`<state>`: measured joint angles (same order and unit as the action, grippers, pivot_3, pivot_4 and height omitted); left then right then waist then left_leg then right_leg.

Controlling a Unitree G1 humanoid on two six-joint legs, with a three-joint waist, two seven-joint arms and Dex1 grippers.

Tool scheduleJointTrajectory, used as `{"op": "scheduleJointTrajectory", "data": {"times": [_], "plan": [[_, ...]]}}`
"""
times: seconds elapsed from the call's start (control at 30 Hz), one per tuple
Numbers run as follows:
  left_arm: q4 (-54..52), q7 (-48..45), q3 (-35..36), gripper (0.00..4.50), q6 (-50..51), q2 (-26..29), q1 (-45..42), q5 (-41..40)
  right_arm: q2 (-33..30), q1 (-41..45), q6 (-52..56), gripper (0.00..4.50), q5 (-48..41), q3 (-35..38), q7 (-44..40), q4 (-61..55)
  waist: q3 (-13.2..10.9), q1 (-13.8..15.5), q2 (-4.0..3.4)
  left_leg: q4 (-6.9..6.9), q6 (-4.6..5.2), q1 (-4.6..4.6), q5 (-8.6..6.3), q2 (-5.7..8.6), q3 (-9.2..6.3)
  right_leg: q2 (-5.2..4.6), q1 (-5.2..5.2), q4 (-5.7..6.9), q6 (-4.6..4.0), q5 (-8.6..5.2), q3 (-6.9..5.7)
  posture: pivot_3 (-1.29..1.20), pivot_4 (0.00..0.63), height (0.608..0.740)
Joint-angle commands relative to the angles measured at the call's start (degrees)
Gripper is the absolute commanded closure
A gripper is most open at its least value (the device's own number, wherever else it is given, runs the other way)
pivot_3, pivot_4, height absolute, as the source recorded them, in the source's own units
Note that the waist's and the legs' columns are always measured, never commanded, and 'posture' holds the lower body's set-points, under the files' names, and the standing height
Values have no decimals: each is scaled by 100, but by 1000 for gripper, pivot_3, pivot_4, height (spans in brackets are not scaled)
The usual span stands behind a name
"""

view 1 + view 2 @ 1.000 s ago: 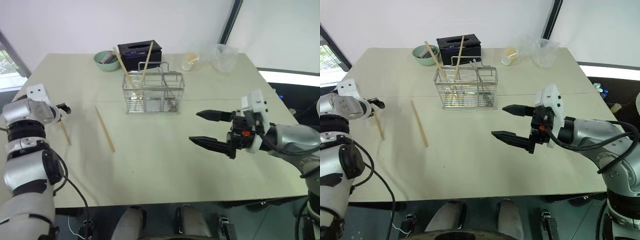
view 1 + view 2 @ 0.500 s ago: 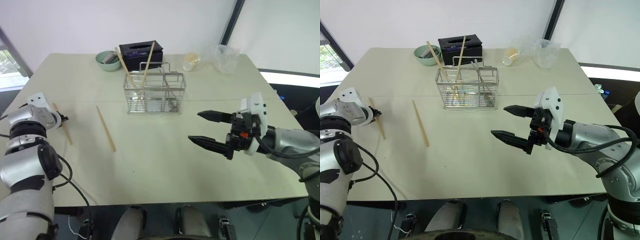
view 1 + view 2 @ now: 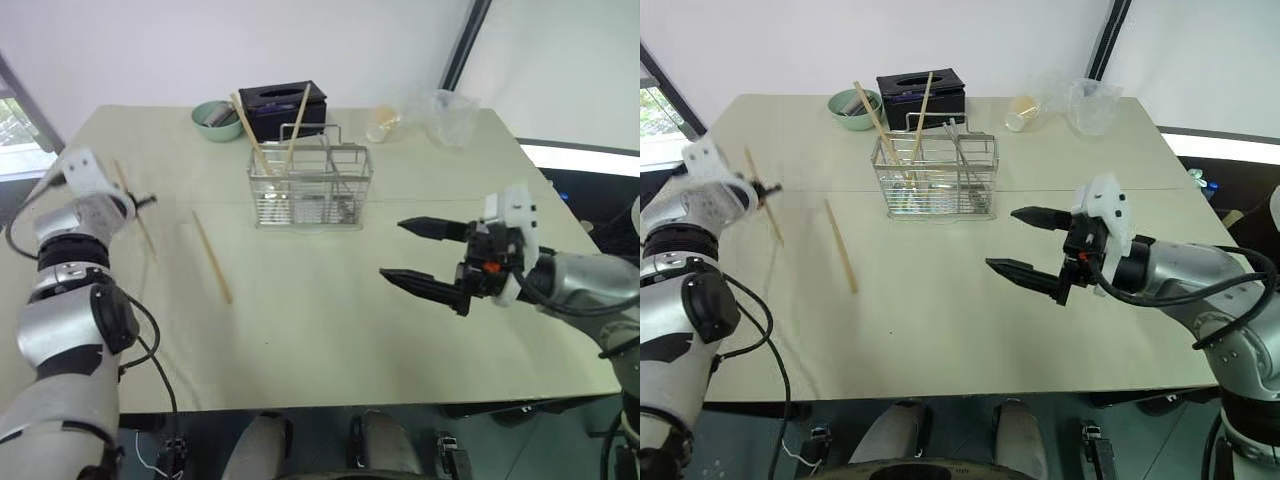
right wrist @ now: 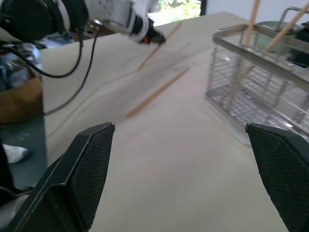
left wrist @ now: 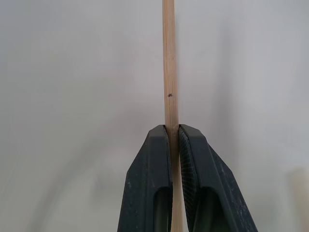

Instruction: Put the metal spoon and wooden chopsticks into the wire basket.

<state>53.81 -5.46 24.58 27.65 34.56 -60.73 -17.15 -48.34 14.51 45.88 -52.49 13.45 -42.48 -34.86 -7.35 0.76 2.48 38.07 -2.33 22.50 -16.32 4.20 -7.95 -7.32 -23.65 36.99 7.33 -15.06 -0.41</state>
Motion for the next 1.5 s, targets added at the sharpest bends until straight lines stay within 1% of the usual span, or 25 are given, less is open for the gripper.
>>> {"op": "scheduleJointTrajectory", "data": {"times": [0.03,0.13,0.2,0.27,0.37,0.5,0.6,0.7,0.77,0.87,1.07,1.2,1.47,1.5], "plan": [[-1735,-356,354,4418,-616,-218,92,-602,-37,195,-117,0,15,89,11,1,-1,-3,-3,-1,0,0,0,2,2,-4,0,0,0,0,0,0,150,649],[-2672,-373,564,4418,-555,-560,40,-1136,73,352,-84,0,-48,25,122,11,2,-15,-8,-2,1,-3,0,6,16,-15,-1,-2,0,0,0,0,150,649],[-2995,-409,584,4418,-431,-745,-28,-1390,142,386,-87,0,-29,-45,168,8,2,-9,-8,-1,2,-4,-1,6,18,-17,1,-4,1,0,-2,0,150,649],[-3283,-494,500,4418,-242,-980,-123,-1670,193,350,-143,0,57,-124,164,-30,2,0,-7,-1,3,-6,0,7,16,-15,3,-4,1,0,-5,0,150,649],[-3558,-672,238,4418,-124,-1248,-148,-1787,264,299,-215,0,133,-161,195,-68,1,17,-7,5,4,-7,0,7,7,-4,12,-3,2,0,-15,0,150,649],[-3725,-804,-121,4418,-177,-1487,-69,-1692,341,156,-304,0,204,-167,302,-196,2,1,-7,8,4,-12,1,8,8,0,19,-4,3,0,-15,0,150,649],[-3791,-978,-517,4418,-459,-1676,-31,-1454,354,31,-330,0,155,-84,419,-388,0,3,-9,6,4,-11,1,8,6,2,18,-3,3,0,-15,0,150,649],[-3717,-1002,-711,4418,-724,-1811,2,-1238,408,-13,-299,0,56,-4,610,-466,0,-4,-9,5,4,-10,0,8,7,2,18,-5,3,0,-15,0,150,649],[-3758,-1068,-1132,4418,-1273,-1893,151,-719,403,-90,-300,0,32,49,677,-542,0,-7,-10,5,5,-11,0,8,9,2,17,-8,3,0,-13,0,150,649],[-3826,-926,-1481,4418,-1914,-2109,305,-213,398,-169,-286,0,5,101,777,-626,1,11,-11,3,5,-12,0,8,10,2,19,-10,3,0,-13,0,150,649],[-3828,-820,-1630,4418,-2307,-2428,580,57,377,-183,-229,0,-244,250,1029,-646,1,13,-12,6,6,-8,0,8,9,1,21,-14,3,0,-13,0,150,649],[-3722,-772,-1625,4418,-2493,-2500,815,187,330,-135,-187,0,-379,292,1117,-618,2,-1,-17,3,10,-11,-2,6,10,4,20,-13,3,0,-13,0,150,649],[-3706,-792,-1600,4418,-2497,-2596,1078,200,212,27,-121,0,-496,317,1176,-480,1,17,-17,7,11,-9,-2,6,4,10,24,-14,3,0,-14,0,150,649],[-3727,-810,-1586,4064,-2492,-2619,1108,163,195,38,-124,0,-504,319,1167,-457,1,15,-17,6,11,-9,-2,6,4,10,24,-15,3,0,-14,0,150,649]]}}
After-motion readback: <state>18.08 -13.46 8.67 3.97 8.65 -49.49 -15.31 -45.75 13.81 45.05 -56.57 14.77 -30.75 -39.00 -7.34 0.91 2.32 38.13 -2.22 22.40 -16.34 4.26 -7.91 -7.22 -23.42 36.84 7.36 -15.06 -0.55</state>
